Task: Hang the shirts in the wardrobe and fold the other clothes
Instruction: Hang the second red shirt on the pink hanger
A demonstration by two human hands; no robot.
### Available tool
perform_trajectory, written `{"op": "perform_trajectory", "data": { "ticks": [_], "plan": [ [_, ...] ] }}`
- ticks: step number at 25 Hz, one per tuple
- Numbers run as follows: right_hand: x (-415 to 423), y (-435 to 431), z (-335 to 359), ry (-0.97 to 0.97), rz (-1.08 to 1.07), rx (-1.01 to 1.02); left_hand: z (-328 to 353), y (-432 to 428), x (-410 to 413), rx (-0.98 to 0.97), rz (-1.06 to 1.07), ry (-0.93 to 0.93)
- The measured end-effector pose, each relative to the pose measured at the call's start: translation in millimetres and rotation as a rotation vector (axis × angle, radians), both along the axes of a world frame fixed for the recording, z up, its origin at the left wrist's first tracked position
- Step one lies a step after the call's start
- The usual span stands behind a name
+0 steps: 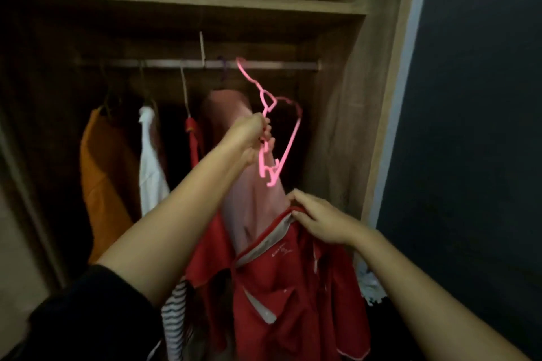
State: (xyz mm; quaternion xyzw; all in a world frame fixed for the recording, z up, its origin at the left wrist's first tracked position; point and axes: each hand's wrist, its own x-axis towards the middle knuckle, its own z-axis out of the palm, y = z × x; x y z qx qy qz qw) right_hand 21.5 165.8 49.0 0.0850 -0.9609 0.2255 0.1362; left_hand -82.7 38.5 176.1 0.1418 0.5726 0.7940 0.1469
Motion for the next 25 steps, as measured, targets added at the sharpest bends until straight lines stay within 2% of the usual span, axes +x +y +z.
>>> {"op": "perform_trajectory", "data": {
  "ticks": [2,4,7,9,12,14,20,25],
  "plan": [
    [-2,-3,3,-0.149,0.068,0.141,-18,-42,12,-0.06,0.058,0.034],
    [-6,-7,9,-0.211,0.089,0.28,-41,-87,21,-0.215,0.167,0.185],
    [-12,-6,15,-0.207,0.079,0.566,-68,-163,46,-0.492,0.362,0.511],
    [-15,-3,18,-0.143,0.04,0.658,-79,-210,71,-0.563,0.361,0.594],
    [-6,1,24,-0.087,0.027,0.437,-87,-259,118,-0.593,0.316,0.538],
    [2,1,28,-0.137,0.041,0.313,-87,-274,142,-0.636,0.302,0.528],
    [7,4,20,-0.197,0.008,0.202,-85,-284,152,-0.733,0.406,0.589],
    [7,2,18,-0.177,0.02,0.065,-79,-293,163,-0.605,0.391,0.577]
  ]
}}
